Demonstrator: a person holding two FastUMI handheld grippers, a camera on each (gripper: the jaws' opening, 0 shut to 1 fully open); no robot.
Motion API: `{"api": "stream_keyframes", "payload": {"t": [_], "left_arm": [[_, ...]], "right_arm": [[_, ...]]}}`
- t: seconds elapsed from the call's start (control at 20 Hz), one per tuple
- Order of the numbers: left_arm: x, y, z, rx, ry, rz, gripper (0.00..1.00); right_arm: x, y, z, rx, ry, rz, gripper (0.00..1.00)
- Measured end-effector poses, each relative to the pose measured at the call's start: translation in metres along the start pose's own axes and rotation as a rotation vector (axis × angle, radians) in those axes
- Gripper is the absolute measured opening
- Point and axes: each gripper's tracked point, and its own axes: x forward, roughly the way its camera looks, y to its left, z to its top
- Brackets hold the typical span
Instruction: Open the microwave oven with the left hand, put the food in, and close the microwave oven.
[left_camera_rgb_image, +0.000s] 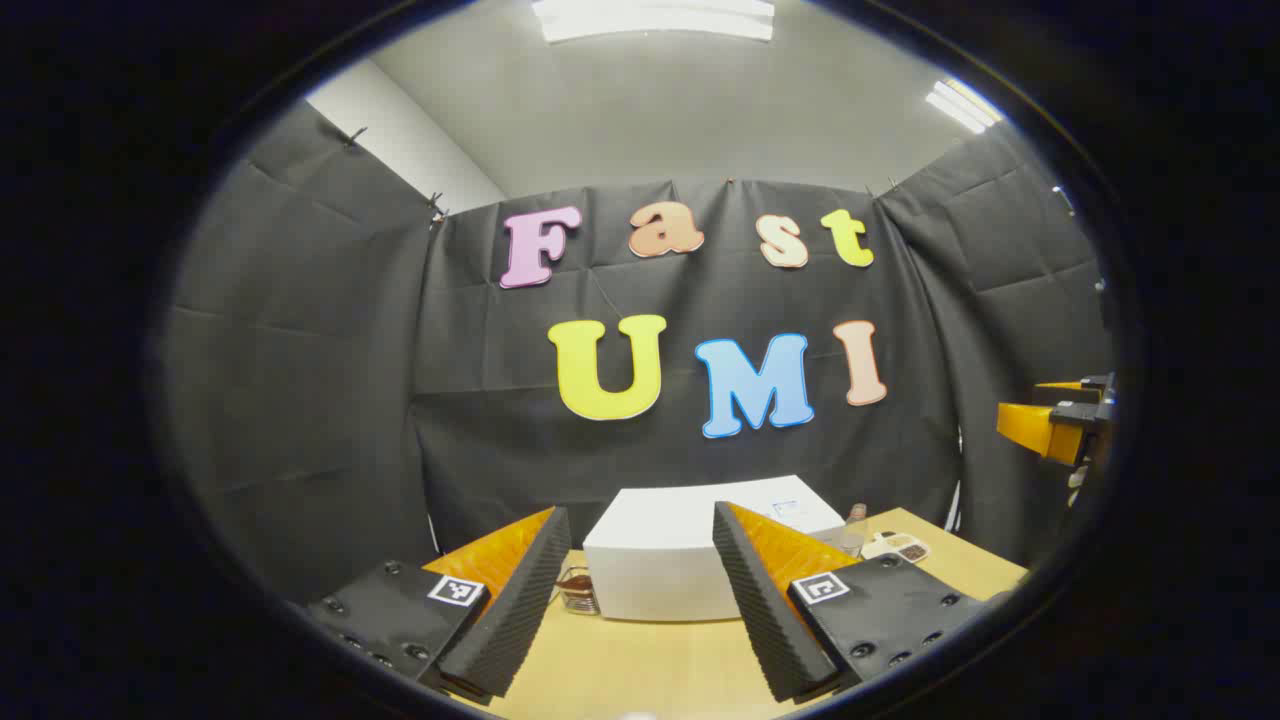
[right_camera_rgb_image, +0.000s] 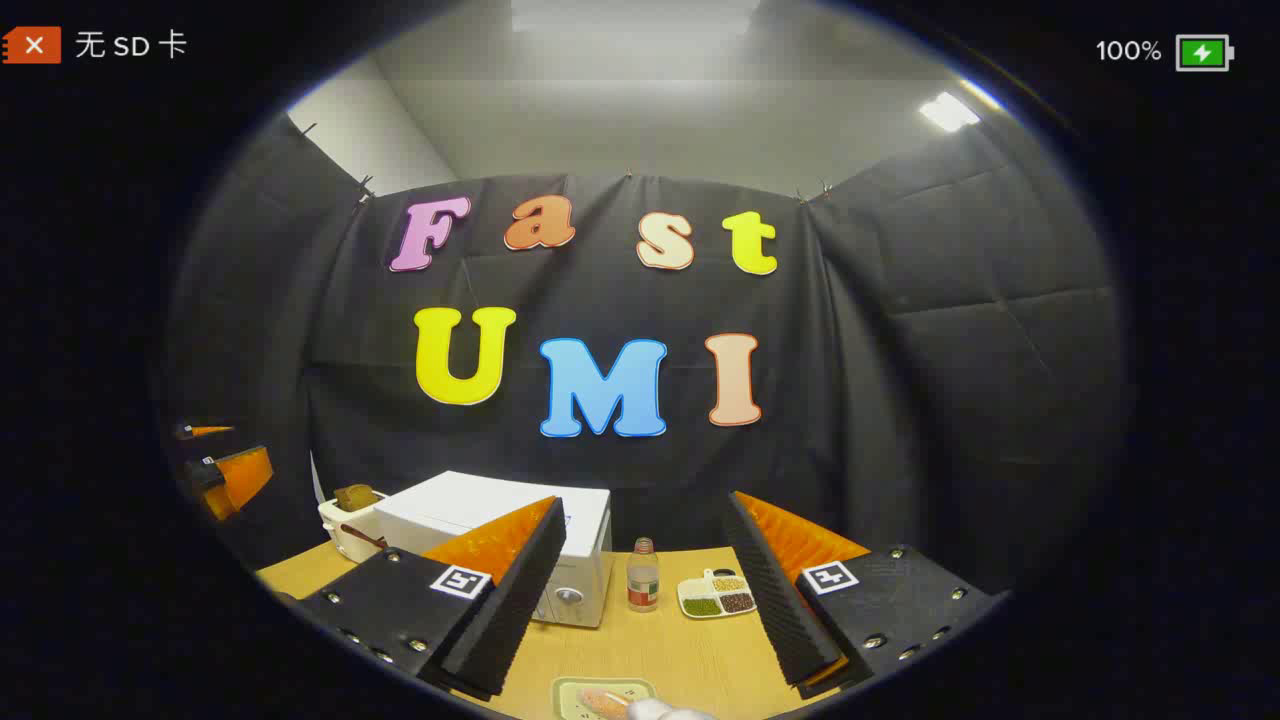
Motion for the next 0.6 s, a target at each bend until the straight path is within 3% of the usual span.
{"api": "stream_keyframes", "payload": {"t": [0.6], "left_arm": [[0.010, -0.007, -0.007, 0.013, 0.008, 0.001, 0.94]], "right_arm": [[0.008, -0.011, 0.001, 0.000, 0.001, -0.013, 0.97]]}}
